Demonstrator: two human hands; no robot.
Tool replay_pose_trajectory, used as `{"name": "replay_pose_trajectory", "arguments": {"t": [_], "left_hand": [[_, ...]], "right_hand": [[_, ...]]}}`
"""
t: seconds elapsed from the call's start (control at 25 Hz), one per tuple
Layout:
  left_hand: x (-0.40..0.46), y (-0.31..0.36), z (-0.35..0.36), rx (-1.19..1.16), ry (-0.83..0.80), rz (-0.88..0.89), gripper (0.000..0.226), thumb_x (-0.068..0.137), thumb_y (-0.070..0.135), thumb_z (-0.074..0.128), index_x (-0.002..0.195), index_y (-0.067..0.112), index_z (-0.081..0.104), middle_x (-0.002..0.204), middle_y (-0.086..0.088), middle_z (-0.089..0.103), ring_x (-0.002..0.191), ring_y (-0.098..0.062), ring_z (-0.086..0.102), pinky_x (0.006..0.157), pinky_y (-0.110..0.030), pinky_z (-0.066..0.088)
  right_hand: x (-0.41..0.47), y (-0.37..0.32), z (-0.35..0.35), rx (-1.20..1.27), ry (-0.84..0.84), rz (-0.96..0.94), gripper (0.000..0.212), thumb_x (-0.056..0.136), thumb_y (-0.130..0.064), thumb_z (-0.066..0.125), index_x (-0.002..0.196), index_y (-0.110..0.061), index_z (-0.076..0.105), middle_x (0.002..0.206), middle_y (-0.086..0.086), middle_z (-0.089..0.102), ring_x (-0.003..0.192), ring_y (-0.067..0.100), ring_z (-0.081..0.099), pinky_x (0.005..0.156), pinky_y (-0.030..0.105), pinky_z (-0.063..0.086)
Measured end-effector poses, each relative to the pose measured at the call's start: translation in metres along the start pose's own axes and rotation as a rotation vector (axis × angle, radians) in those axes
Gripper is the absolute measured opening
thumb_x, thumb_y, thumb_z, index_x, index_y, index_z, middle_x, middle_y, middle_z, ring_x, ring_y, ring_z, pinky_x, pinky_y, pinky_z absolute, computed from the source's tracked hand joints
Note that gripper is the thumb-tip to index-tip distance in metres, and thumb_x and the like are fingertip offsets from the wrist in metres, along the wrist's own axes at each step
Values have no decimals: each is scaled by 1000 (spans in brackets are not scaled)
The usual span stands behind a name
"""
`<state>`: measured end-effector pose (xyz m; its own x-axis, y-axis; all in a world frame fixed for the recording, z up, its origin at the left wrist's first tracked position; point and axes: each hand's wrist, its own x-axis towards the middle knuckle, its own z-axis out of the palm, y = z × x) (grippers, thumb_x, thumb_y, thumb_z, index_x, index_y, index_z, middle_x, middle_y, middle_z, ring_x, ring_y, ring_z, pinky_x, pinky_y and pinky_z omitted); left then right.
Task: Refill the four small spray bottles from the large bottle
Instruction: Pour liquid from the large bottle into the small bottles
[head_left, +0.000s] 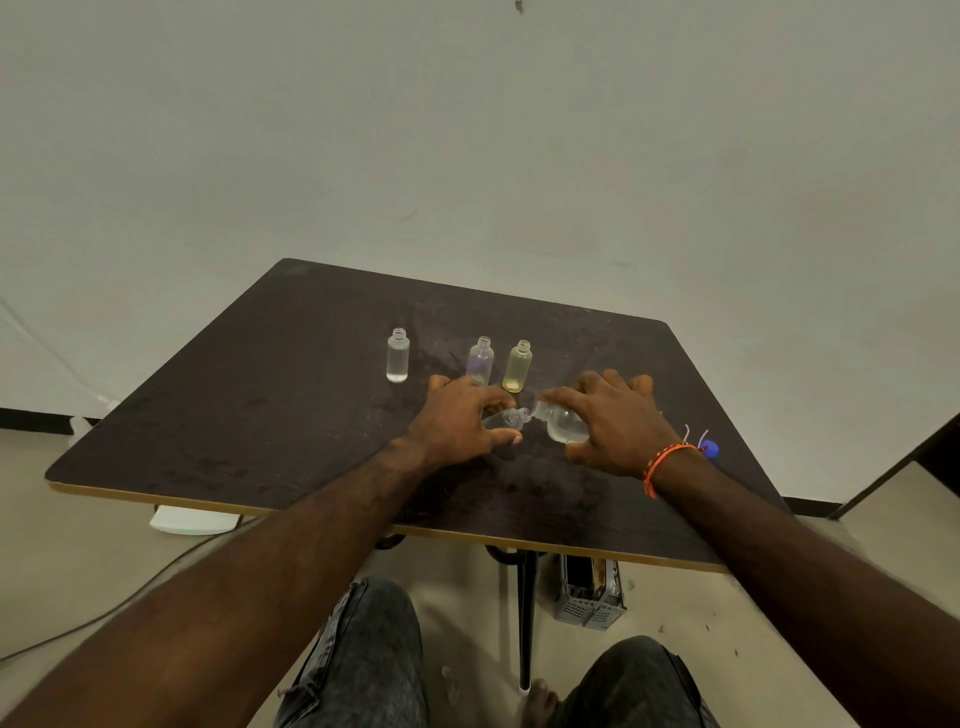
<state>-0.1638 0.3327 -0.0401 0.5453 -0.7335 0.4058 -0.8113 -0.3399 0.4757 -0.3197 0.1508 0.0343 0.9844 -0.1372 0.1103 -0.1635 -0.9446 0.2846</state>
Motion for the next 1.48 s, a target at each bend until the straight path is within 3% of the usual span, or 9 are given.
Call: {"name": "replay_pose_trajectory", "arguments": {"t": [0.16,0.44,0.6,0.72,0.84,1.12,1.48], "left_hand": [[0,1,3,-36,18,-5,49,83,63,77,121,33,71,109,13,72,105,-6,58,99,-35,26],[2,2,2,-106,87,-50,43,79,64,79,105,31,71,93,14,73,91,-4,66,102,-40,34],[1,-2,-1,-90,122,-66,40,80,62,79,106,32,74,91,21,65,94,-4,57,94,-38,34],[0,-9,-5,-36,133,-65,42,79,69,74,103,34,76,87,18,68,92,-6,55,89,-38,37],[-1,-18,-8,-26,141,-99,47,77,75,68,99,34,78,86,17,73,90,-7,61,90,-44,47],[3,-27,-22,38,229,-278,31,83,57,77,101,31,77,89,19,75,101,-8,62,88,-37,28],[28,-50,-22,169,182,-454,33,89,50,73,116,30,75,104,10,75,115,-20,63,97,-47,35]], "right_hand": [[-1,-1,1,63,18,32,70,80,-60,61,143,-46,35,128,-2,53,117,21,48,93,45,30],[-5,-3,8,385,135,153,66,80,-57,65,139,-39,41,132,-4,58,113,21,57,93,40,24],[-5,-1,14,608,221,186,67,80,-51,73,138,-35,44,135,-5,58,117,20,58,100,46,42],[-6,-4,21,770,285,187,71,79,-43,79,140,-26,47,134,-1,59,114,18,57,96,33,48],[-7,-8,29,870,324,231,71,80,-42,80,141,-24,47,135,-3,59,114,12,55,97,29,47],[-1,-5,42,969,328,310,76,77,-47,80,140,-30,42,136,-7,55,120,18,54,101,42,52],[3,0,49,1001,325,283,76,78,-42,82,140,-28,41,134,-6,54,115,14,53,94,28,49]]}}
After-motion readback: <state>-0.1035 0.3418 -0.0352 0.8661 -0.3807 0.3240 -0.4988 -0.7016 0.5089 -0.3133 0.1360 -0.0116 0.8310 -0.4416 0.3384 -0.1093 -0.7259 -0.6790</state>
